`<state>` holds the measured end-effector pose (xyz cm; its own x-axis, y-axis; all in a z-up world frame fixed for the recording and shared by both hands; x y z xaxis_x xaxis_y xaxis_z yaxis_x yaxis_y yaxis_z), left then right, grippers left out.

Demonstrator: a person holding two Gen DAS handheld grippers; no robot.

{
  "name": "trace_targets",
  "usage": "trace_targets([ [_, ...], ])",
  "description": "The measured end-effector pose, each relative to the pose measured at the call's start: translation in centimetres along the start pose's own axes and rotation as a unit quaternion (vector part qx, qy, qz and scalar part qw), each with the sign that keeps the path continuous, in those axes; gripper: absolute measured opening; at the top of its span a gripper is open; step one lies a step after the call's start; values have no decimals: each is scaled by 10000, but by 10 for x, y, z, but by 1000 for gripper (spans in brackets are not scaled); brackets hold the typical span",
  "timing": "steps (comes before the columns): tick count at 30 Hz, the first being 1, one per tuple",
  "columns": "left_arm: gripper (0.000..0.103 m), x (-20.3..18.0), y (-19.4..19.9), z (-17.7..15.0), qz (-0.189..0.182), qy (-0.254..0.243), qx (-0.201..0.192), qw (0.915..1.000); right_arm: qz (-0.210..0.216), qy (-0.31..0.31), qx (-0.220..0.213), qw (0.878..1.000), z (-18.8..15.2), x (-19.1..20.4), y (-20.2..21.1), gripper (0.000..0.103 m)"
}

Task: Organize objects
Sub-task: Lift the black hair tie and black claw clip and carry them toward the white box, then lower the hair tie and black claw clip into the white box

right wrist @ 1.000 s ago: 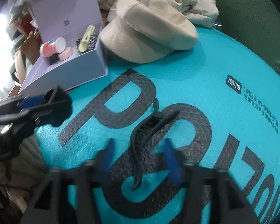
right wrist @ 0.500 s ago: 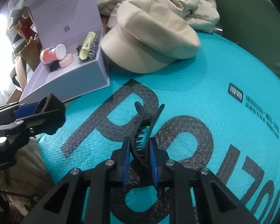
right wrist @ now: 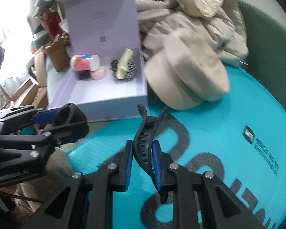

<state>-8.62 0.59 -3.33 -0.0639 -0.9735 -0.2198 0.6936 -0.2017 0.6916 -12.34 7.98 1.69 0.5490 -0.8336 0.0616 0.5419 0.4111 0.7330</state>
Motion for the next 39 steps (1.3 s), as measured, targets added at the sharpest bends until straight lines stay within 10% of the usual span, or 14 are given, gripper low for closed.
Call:
trace_targets([
  [39, 40, 118, 45, -8, 1269, 578, -154, 9901, 1204, 1157, -5, 9860, 51, 118, -40, 20],
])
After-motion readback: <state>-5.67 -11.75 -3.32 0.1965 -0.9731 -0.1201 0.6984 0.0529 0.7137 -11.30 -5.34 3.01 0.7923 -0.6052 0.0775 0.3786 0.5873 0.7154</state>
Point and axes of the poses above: each gripper's, at about its wrist camera, not at the fingertips, and y roughly against the way its jaws point, x to its left, z to its top, the point moved 6 cm from there along -y, roughly the way its jaws point, and after that the axes turned 8 degrees about -x, right-handed, at the moved point
